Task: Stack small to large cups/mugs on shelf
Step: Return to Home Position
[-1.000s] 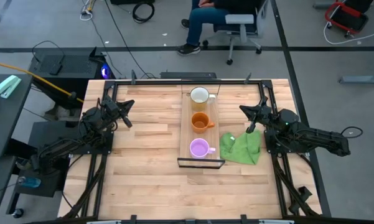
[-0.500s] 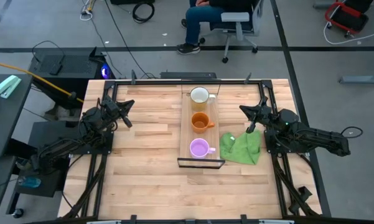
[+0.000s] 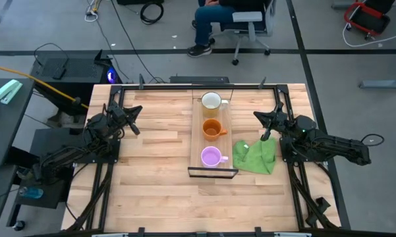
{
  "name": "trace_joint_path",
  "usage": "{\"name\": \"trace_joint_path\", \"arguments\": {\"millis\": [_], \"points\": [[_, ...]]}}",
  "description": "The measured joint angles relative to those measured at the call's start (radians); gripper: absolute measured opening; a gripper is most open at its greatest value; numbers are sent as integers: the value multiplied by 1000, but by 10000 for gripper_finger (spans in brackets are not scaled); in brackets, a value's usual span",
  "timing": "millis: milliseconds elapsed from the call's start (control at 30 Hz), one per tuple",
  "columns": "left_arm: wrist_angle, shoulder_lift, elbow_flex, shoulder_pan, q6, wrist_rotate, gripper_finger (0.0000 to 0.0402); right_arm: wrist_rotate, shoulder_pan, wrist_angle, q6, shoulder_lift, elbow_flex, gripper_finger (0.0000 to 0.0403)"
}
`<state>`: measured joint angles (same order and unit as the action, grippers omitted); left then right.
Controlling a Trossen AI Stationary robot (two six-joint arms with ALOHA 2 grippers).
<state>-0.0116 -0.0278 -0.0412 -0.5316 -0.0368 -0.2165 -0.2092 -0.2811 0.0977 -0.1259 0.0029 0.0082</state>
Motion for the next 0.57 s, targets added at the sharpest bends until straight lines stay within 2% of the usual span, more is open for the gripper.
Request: {"name": "trace_joint_path", "arguments": {"millis": [567], "points": [[0, 0, 0, 0, 0, 0, 35, 0, 0, 0, 0, 0, 0, 12]]}}
